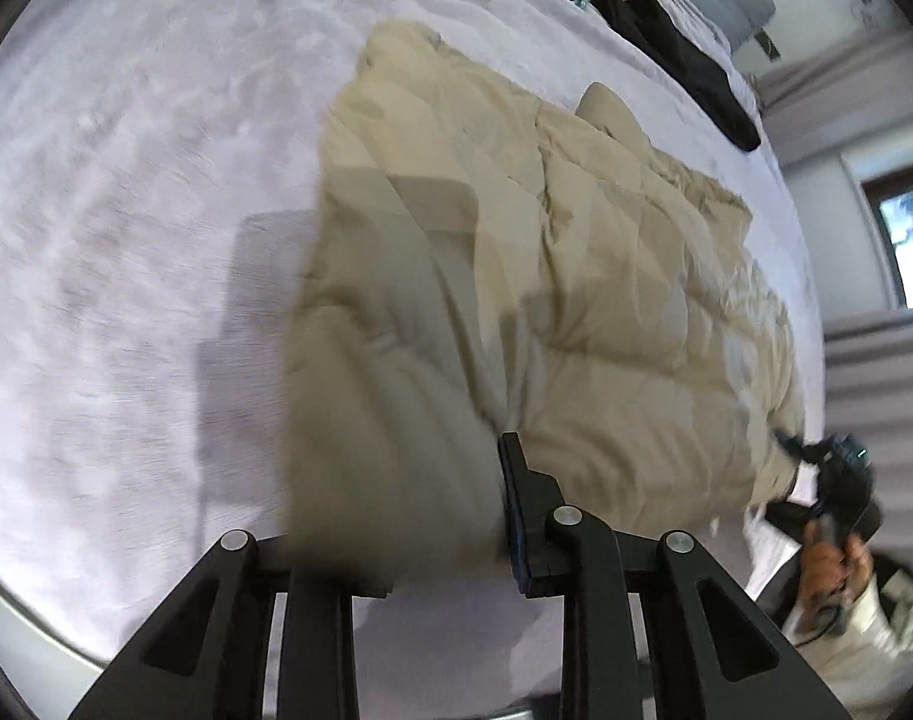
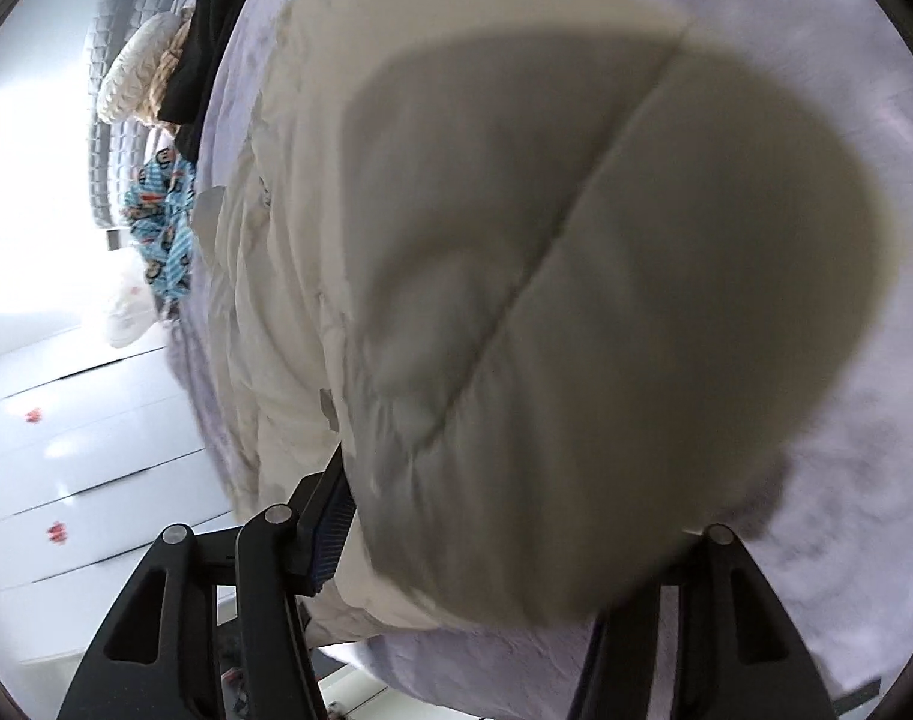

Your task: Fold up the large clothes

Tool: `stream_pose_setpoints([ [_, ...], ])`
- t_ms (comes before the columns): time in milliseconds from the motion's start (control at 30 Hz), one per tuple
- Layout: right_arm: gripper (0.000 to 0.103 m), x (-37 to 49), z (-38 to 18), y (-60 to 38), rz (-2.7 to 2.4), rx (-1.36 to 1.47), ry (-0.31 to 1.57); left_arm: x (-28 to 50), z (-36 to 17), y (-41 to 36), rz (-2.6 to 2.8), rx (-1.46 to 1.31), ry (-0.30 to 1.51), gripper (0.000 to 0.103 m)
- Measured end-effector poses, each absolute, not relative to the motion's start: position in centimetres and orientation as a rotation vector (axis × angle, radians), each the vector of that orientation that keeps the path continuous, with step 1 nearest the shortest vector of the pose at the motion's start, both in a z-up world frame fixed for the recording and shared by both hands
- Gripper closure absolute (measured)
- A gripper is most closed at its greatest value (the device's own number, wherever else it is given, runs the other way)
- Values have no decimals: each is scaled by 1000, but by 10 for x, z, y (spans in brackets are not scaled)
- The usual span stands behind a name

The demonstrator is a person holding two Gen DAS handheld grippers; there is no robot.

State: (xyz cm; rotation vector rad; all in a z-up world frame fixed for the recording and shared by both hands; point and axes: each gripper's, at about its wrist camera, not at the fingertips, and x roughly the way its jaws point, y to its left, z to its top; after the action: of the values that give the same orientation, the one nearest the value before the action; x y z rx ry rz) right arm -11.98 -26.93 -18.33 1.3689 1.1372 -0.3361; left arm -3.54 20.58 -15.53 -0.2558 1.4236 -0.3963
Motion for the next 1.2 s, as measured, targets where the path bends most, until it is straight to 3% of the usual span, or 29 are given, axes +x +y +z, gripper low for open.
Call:
stream_pose_setpoints([
  [367, 44, -162, -108, -273, -646, 1143, 1055, -35, -102, 264, -269, -158, 1283, 76],
  [400, 51, -175, -95, -271, -654, 1109, 1044, -30, -103, 265, -275, -168, 1278, 76],
  [433, 74, -173, -88, -268, -655, 1064, 1030, -27, -104, 264, -285, -167, 1280, 76],
  [467, 82, -164, -80, -263, -643, 1003, 1031, -24, -107, 261, -302, -165, 1283, 76],
  [600, 82, -145, -81, -243, -491, 881, 1094, -17, -147, 231, -306, -59, 1343, 76],
  [767, 82, -113, -121, -201, -420, 675, 1301, -13, -192, 229, -251, -29, 1410, 76],
  [833, 82, -114, -130, -200, -431, 667, 1324, -12, -193, 230, -250, -17, 1407, 71],
  [1200, 82, -93, -113, -181, -448, 648, 1364, -19, -154, 214, -225, 84, 1389, 71],
])
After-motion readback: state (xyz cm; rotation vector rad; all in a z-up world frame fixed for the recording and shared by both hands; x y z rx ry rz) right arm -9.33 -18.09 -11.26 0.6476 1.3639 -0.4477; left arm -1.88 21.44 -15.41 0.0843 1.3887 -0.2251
